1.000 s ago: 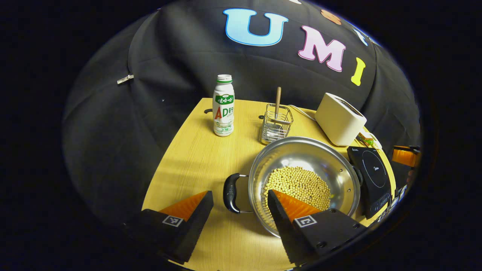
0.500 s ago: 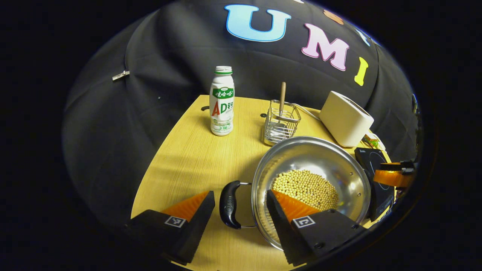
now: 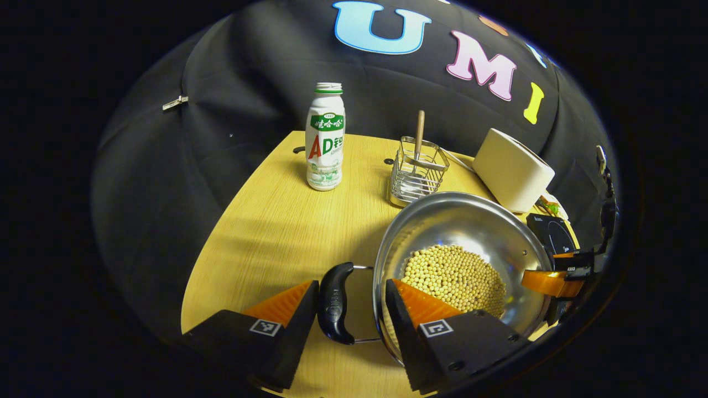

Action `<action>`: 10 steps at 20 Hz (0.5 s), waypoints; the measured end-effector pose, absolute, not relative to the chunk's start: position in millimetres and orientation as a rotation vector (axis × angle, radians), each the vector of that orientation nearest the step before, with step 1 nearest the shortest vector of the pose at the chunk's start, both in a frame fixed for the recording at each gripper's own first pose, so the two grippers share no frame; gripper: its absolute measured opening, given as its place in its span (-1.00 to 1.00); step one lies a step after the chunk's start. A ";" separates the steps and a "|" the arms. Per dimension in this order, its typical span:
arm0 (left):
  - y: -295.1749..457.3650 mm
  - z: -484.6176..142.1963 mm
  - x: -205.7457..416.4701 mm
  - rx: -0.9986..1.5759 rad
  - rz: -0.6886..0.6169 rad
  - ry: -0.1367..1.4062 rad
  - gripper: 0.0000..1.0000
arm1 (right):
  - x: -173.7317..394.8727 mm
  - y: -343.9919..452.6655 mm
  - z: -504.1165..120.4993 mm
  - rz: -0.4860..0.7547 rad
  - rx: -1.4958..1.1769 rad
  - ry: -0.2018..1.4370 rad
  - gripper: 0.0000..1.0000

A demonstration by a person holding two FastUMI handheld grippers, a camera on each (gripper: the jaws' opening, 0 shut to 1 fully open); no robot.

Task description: First push the handle of the pot to place it horizontally, then grasp the pot with both hands and set it on the induction cooktop.

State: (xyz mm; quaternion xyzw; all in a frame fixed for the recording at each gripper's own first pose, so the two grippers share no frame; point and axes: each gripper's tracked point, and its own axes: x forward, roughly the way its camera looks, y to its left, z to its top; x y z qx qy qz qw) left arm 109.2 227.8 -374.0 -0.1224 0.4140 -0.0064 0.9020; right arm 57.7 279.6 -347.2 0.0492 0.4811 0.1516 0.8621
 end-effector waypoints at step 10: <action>224.3 -382.3 107.0 -0.255 -0.047 0.880 0.34 | 66.6 275.5 -362.2 0.291 0.121 1.038 0.51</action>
